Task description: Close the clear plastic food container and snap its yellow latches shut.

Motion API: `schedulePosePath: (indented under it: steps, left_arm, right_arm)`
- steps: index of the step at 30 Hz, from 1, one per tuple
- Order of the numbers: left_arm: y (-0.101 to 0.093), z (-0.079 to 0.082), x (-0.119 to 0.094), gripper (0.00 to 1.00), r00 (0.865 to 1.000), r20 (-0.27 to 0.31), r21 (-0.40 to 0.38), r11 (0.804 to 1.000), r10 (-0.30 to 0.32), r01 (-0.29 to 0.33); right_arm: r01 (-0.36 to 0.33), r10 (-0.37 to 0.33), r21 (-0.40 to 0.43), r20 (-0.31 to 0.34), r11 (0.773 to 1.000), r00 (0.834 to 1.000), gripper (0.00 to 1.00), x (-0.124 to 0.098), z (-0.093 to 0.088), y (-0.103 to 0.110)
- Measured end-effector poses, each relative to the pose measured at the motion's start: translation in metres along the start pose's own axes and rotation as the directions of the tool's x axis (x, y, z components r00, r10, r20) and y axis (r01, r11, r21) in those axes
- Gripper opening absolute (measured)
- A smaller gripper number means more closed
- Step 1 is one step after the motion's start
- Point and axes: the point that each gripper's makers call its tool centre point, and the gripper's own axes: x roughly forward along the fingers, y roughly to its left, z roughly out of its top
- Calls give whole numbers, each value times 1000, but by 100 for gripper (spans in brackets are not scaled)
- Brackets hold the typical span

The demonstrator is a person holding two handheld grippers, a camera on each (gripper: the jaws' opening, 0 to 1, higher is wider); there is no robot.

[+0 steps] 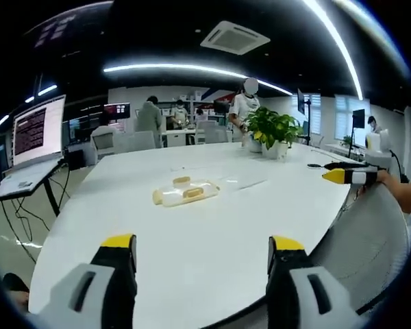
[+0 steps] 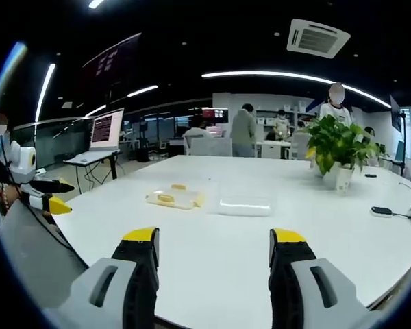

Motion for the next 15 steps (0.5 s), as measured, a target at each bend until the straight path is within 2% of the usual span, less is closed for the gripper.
schedulePosePath:
  steps: [8, 15]
  left_arm:
    - [0, -1, 1, 74, 1000, -11, 2, 1000, -1, 1]
    - [1, -5, 2, 75, 999, -44, 6, 1000, 4, -4]
  right_arm:
    - [-1, 1, 3, -7, 1000, 1000, 62, 0, 0, 0]
    - [-7, 6, -8, -63, 1000, 998, 63, 3, -9, 1]
